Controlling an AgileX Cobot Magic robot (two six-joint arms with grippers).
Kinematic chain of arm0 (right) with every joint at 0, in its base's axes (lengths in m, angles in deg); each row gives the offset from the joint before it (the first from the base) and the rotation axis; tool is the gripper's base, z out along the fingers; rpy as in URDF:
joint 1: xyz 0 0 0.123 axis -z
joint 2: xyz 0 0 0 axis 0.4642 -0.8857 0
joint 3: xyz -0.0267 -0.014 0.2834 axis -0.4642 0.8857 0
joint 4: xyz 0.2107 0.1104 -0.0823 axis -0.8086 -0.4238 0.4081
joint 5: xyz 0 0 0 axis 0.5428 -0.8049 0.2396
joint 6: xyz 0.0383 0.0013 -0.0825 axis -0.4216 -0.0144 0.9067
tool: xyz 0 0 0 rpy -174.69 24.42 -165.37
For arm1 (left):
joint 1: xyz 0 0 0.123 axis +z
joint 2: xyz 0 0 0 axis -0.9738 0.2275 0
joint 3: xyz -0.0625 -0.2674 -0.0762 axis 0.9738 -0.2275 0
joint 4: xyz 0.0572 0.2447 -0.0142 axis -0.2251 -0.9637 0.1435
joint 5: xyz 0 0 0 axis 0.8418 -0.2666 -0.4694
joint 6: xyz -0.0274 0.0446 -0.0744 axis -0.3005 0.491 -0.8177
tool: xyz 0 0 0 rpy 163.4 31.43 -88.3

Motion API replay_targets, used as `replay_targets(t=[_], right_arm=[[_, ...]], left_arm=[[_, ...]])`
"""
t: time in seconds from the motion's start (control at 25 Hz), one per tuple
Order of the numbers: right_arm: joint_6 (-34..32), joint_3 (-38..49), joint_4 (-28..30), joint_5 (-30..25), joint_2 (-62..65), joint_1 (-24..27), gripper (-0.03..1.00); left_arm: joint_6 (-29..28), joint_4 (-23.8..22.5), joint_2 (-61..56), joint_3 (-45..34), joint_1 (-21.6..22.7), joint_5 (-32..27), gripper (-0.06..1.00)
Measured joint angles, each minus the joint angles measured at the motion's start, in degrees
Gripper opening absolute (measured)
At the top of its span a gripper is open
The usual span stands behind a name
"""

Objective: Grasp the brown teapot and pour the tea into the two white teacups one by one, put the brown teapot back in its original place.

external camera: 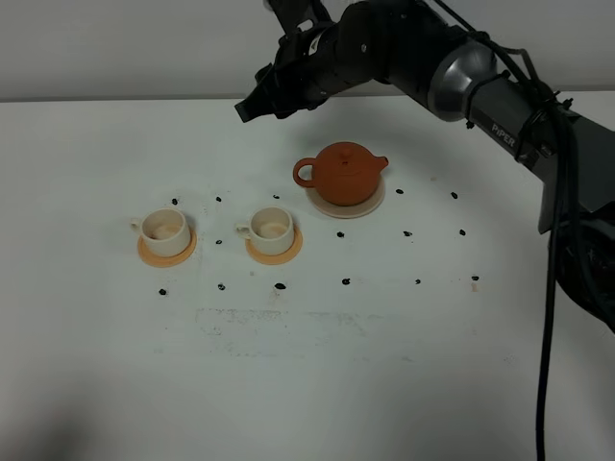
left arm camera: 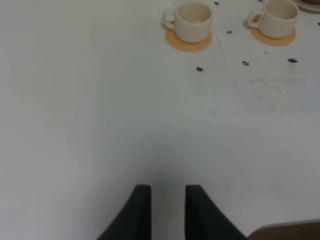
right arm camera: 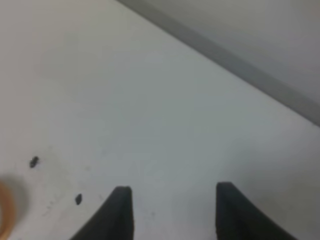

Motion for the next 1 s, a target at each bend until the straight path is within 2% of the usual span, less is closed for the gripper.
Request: replay_targets(t=[0.4, 1.0], right_arm=[[0.0, -0.1, -0.5, 1.0, -5.2, 0.4, 0.37], [0.3, -0.1, -3.7, -5.4, -6.2, 0.4, 0.37]], left_arm=[[0.0, 0.0, 0.0, 0.0, 0.0, 0.0, 0.16], [0.0, 0.0, 0.0, 0.0, 0.0, 0.0, 0.16]])
